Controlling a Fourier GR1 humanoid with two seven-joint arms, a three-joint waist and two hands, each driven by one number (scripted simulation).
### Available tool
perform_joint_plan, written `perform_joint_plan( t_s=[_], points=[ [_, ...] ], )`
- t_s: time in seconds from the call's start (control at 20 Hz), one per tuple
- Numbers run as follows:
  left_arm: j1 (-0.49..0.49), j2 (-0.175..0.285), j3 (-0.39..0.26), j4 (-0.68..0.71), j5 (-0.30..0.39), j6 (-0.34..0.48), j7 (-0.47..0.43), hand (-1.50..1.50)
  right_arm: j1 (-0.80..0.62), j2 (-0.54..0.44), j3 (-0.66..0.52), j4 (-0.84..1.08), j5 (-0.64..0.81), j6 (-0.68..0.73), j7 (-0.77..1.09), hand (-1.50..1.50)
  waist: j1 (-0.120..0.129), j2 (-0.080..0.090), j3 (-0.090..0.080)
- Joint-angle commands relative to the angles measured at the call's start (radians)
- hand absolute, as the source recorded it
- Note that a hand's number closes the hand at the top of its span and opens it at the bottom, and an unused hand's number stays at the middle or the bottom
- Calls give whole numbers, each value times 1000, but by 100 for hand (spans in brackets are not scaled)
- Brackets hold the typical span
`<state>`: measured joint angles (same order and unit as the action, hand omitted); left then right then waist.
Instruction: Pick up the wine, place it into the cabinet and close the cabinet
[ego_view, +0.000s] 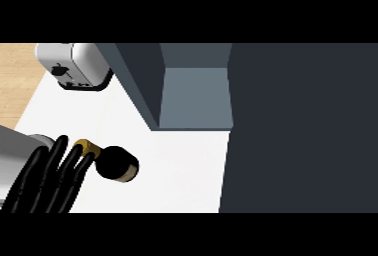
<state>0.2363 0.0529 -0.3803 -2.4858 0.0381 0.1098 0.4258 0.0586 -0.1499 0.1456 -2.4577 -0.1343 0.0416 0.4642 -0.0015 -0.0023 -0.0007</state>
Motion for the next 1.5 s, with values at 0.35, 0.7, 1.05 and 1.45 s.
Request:
perform_joint_plan(
  t_s=[0.35,0.7,1.05,1.45],
  points=[
    [-52,33,325,-56,284,-66,61,-150,21,3,22,-151,-13,-7,91,-150,-1,-1,-1],
    [-28,24,443,125,365,-169,-37,-150,-17,17,-22,-85,-27,4,49,-150,3,1,-1],
    [21,9,440,282,377,-279,-110,-150,40,-9,-61,-153,-83,46,85,-150,-4,0,1],
    [-71,53,537,463,422,-339,-151,-150,-87,15,-31,-173,-37,-24,217,-150,-4,1,0]
  ],
)
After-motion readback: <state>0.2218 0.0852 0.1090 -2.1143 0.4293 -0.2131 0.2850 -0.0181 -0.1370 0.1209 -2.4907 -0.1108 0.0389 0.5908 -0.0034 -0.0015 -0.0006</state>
